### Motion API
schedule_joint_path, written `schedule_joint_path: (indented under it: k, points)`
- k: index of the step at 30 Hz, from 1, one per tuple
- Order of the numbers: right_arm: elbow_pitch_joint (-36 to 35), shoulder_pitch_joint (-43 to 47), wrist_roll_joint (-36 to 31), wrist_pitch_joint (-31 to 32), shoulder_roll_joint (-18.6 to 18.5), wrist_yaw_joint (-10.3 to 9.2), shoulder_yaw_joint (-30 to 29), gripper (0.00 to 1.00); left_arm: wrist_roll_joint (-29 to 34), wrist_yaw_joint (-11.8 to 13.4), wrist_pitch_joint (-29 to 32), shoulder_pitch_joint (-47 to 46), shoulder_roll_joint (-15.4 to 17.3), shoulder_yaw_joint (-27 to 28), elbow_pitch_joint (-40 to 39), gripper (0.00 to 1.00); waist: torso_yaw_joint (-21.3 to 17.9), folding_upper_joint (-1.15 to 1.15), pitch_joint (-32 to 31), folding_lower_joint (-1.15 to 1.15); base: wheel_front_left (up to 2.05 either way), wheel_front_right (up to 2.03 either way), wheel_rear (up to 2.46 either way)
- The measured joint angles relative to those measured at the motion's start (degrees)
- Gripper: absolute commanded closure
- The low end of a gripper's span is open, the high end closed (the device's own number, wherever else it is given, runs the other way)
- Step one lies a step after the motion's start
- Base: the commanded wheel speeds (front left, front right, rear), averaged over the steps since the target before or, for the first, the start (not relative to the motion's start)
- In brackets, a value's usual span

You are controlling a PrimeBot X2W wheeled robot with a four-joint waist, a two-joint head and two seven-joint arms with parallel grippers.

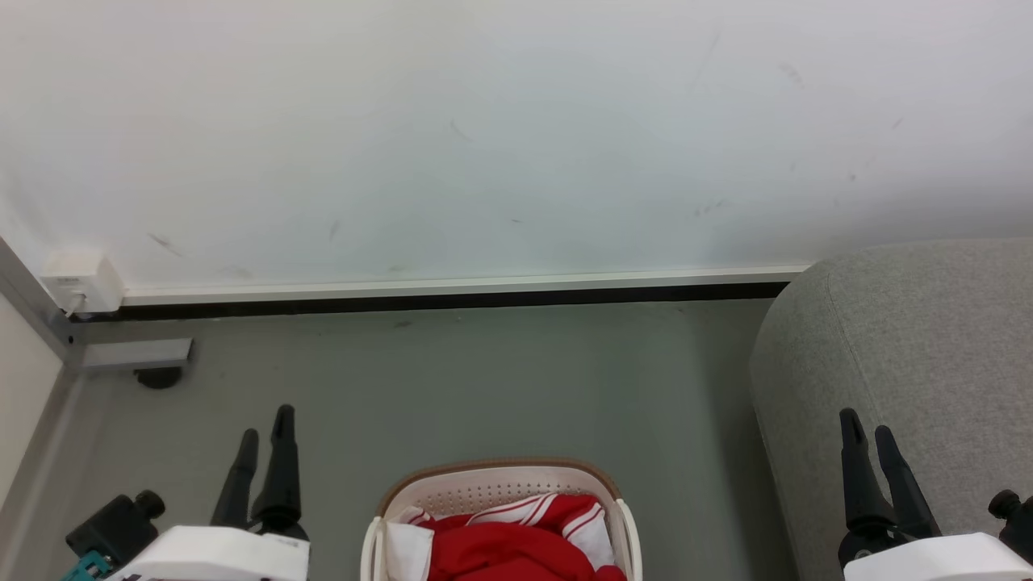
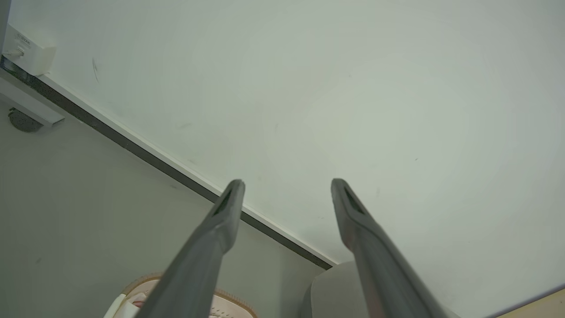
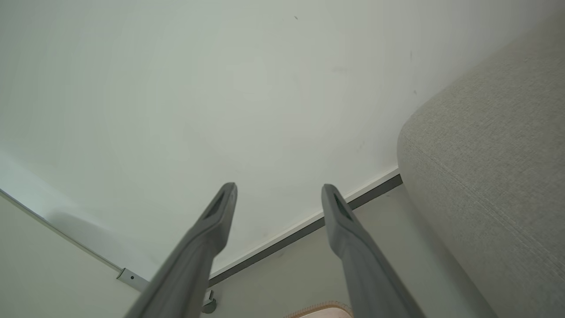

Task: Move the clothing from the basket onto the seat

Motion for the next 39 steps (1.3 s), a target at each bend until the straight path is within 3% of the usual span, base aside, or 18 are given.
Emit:
schedule_joint_path:
  k: [14,39]
  points:
    - [3.97,0.18,-13.26,-2.41,-0.08,0.00,1.11,0.00,11.48,1.76,-2.46,0.01,0.78,-2.20,1.29,0.00,0.49,0.00,-0.36,0.00,0.00,0.00,0.00]
    - [2.89,0.07,-25.46,-5.94,-0.20,0.00,3.41,0.00,25.39,2.61,-6.00,-0.15,1.90,-4.23,1.60,0.00,1.15,0.00,-0.22,0.00,0.00,0.00,0.00]
